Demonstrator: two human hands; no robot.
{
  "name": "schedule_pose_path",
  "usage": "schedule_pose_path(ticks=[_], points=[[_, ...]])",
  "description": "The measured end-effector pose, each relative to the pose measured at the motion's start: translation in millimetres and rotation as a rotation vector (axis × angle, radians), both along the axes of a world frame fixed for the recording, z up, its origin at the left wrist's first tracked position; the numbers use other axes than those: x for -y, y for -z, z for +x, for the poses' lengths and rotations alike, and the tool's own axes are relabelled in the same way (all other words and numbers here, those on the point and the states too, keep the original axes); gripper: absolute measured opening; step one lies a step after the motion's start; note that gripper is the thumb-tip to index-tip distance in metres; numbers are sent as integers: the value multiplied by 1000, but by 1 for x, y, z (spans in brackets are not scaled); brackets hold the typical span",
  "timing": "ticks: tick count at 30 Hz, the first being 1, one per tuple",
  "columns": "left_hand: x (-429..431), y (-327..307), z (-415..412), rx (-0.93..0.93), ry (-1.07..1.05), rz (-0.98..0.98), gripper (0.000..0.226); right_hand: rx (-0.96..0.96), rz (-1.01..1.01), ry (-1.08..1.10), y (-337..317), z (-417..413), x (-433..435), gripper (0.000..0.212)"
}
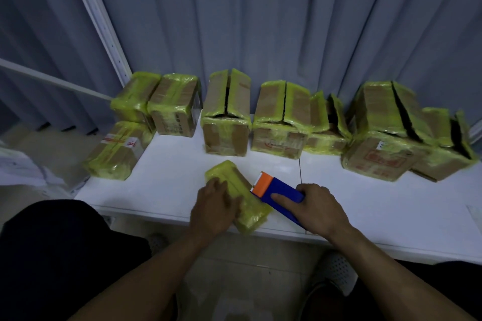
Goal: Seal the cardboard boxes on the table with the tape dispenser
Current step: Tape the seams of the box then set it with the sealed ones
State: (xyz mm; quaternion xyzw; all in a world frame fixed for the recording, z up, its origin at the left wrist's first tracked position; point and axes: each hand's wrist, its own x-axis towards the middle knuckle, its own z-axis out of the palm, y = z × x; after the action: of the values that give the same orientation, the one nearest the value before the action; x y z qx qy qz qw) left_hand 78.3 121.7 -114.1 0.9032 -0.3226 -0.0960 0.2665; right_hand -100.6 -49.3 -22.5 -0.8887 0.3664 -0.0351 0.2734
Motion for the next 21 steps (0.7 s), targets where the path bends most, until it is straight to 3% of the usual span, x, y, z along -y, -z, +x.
schedule_pose_path(ticks=[2,4,9,13,17,21], points=[[9,9,-7,-133,55,89,103,4,19,13,2,-2,2,56],[15,14,-1,-239,148,48,113,5,40,26,4,-3,4,56],[16,3,26,-372,392,-62,74,29,110,44,8,-7,10,56],[8,8,33,-254,255,-218,64,33,155,17,12,-6,10,61],[6,-8,34,-227,145,-260,36,-2,138,-29,12,-3,7,63],[-3,-49,25,-551,22,-308,20,3,173,-106,10,-4,3,49]])
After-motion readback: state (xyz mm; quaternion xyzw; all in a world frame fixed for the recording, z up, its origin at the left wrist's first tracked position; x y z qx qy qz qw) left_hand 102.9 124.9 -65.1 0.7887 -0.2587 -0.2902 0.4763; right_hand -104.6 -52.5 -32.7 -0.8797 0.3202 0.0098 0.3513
